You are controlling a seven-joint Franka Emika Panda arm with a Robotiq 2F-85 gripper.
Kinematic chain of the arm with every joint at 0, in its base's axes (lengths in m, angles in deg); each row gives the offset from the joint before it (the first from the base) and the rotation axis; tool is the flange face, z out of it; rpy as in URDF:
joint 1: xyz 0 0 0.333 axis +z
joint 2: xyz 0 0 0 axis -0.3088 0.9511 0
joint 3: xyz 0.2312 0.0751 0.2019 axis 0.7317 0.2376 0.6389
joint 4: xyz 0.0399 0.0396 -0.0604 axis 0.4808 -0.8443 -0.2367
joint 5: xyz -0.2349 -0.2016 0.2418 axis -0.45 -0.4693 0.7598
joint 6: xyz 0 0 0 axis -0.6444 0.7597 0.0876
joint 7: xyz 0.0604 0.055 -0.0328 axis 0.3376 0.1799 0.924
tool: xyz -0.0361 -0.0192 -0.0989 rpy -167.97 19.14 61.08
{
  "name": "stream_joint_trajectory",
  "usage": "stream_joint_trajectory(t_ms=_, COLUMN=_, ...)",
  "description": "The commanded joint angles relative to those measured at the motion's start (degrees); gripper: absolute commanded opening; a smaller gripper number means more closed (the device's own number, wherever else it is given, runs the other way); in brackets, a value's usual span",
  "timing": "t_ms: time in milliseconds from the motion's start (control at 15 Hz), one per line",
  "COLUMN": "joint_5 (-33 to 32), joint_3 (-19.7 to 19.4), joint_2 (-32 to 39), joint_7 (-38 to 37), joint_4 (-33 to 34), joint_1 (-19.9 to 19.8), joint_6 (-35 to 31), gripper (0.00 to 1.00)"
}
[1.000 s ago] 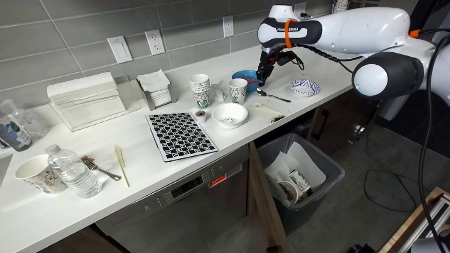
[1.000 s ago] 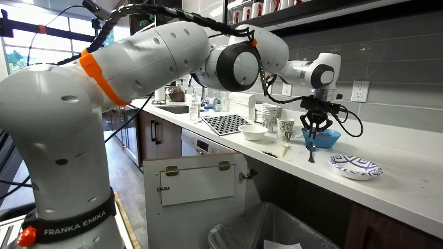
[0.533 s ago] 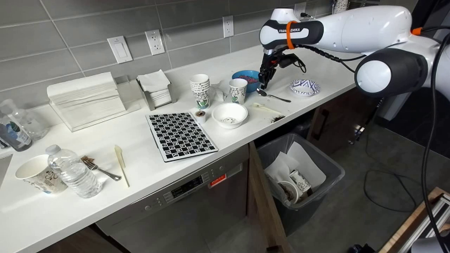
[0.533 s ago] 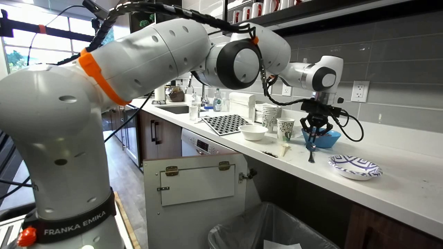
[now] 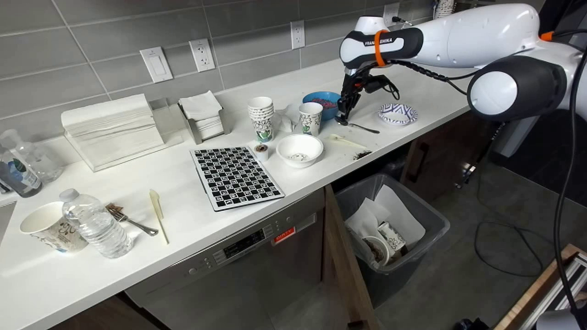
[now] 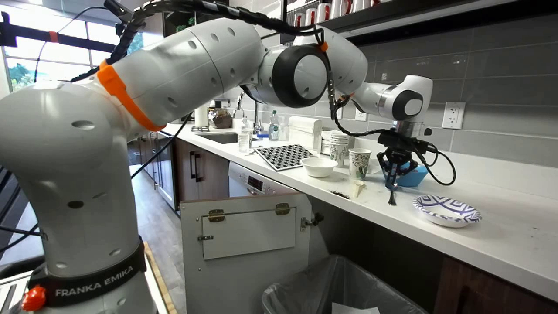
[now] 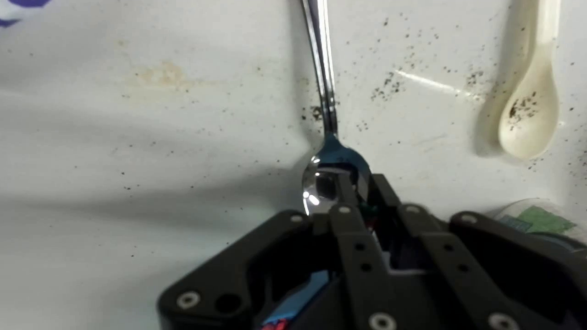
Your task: Pick up some cereal from the blue bowl and place it on the silver spoon then pour the cereal from the spoon into the bin.
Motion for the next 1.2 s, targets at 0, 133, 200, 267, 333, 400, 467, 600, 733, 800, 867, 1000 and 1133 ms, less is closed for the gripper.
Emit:
stream_joint_trajectory(t_ms=0, joint_5=1.25, joint_3=1.02, joint_2=-3.01, joint_7=1.24, joint_4=-6.11, joint_1=-0.94, joint_6=-3.5, gripper=0.04)
stream_joint_trajectory(t_ms=133, joint_5=1.25, joint_3=1.09, joint_2=-3.73, joint_7=1.13, joint_4=-7.71, joint_1=-1.11, joint_6=-4.98, gripper=0.04)
stream_joint_trajectory(t_ms=200, joint_5=1.21, joint_3=1.13, joint_2=-3.99, joint_7=1.12, joint_4=-8.39, joint_1=-1.16, joint_6=-5.75, gripper=0.04)
stream_joint_trajectory(t_ms=267, joint_5=1.18, joint_3=1.2, joint_2=-4.33, joint_7=1.25, joint_4=-9.14, joint_1=-1.24, joint_6=-6.43, gripper=0.04)
stream_joint_trajectory(t_ms=333, joint_5=1.14, joint_3=1.17, joint_2=-4.58, joint_7=1.22, joint_4=-9.82, joint_1=-1.3, joint_6=-7.35, gripper=0.04)
stream_joint_trajectory(t_ms=400, joint_5=1.23, joint_3=1.28, joint_2=-4.95, joint_7=1.29, joint_4=-10.56, joint_1=-1.41, joint_6=-8.21, gripper=0.04)
stream_joint_trajectory(t_ms=467, joint_5=1.22, joint_3=1.35, joint_2=-5.34, joint_7=1.33, joint_4=-11.31, joint_1=-1.46, joint_6=-8.76, gripper=0.04)
stream_joint_trajectory(t_ms=600, joint_5=0.64, joint_3=2.18, joint_2=-5.9, joint_7=1.32, joint_4=-12.39, joint_1=-1.97, joint_6=-9.69, gripper=0.04)
stream_joint_trajectory(t_ms=733, joint_5=0.77, joint_3=2.57, joint_2=-6.68, joint_7=1.42, joint_4=-13.75, joint_1=-2.26, joint_6=-10.14, gripper=0.04)
stream_joint_trajectory(t_ms=800, joint_5=0.76, joint_3=2.72, joint_2=-7.04, joint_7=1.46, joint_4=-14.27, joint_1=-2.39, joint_6=-10.28, gripper=0.04)
stream_joint_trajectory(t_ms=867, joint_5=0.83, joint_3=2.9, joint_2=-7.47, joint_7=1.55, joint_4=-14.97, joint_1=-2.55, joint_6=-10.47, gripper=0.04)
stream_joint_trajectory(t_ms=1000, joint_5=0.77, joint_3=3.04, joint_2=-8.24, joint_7=1.63, joint_4=-16.09, joint_1=-2.71, joint_6=-10.68, gripper=0.04)
stream_joint_trajectory(t_ms=1133, joint_5=0.77, joint_3=3.08, joint_2=-8.75, joint_7=1.76, joint_4=-16.9, joint_1=-2.85, joint_6=-11.29, gripper=0.04)
